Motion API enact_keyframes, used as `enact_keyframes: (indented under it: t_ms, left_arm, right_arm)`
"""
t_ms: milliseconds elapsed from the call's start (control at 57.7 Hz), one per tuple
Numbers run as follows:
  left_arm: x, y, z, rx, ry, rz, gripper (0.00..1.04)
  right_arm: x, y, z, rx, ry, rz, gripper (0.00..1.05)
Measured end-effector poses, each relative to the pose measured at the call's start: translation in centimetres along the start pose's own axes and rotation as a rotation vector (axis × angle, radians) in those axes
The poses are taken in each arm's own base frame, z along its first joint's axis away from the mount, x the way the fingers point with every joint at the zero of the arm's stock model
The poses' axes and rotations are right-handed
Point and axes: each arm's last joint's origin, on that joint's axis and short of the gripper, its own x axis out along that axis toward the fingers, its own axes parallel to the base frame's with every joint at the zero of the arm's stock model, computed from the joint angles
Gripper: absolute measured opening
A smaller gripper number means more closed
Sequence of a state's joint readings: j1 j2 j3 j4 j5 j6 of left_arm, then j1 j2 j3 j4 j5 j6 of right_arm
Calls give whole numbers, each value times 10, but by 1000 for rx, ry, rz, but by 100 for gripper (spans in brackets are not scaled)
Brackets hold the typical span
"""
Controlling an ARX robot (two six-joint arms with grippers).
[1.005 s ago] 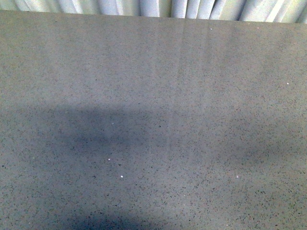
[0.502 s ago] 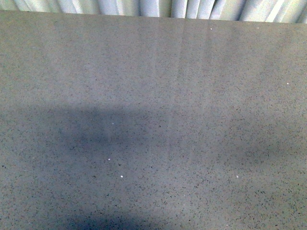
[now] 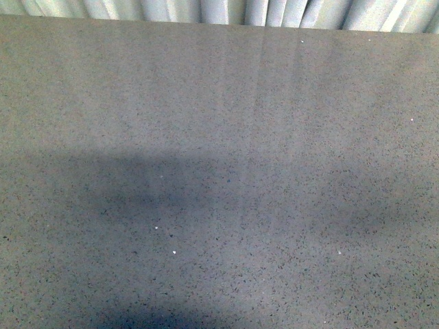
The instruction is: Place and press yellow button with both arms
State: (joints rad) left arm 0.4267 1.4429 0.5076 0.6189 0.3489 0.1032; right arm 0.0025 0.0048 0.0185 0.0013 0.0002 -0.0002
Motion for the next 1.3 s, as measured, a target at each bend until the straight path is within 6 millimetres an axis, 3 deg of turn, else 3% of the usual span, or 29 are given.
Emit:
enact_keyframes:
  t_ms: [121, 208, 294, 450, 606, 814, 987, 1161, 1299]
  left_arm:
    - [3, -56, 6, 19, -13, -133, 35]
    - [10, -121, -11, 66, 25, -271, 35]
    - [13, -161, -29, 97, 63, -353, 35]
    - [20, -200, -59, 132, 150, -424, 35]
    - [29, -213, -78, 145, 206, -429, 35]
    - [35, -216, -97, 150, 251, -411, 35]
    - [35, -219, -102, 150, 256, -416, 36]
    - [31, -219, -100, 141, 257, -422, 70]
    - [17, -214, -65, 116, 177, -454, 97]
  right_arm:
    - [0, 0, 0, 0, 0, 0, 96]
    - [0, 0, 0, 0, 0, 0, 96]
    - [0, 0, 0, 0, 0, 0, 96]
    - [0, 0, 0, 0, 0, 0, 96]
    - [0, 0, 0, 0, 0, 0, 96]
    - [0, 0, 0, 0, 0, 0, 96]
    - [0, 0, 0, 0, 0, 0, 96]
    - [0, 0, 0, 0, 0, 0, 96]
    - [0, 0, 0, 0, 0, 0, 96]
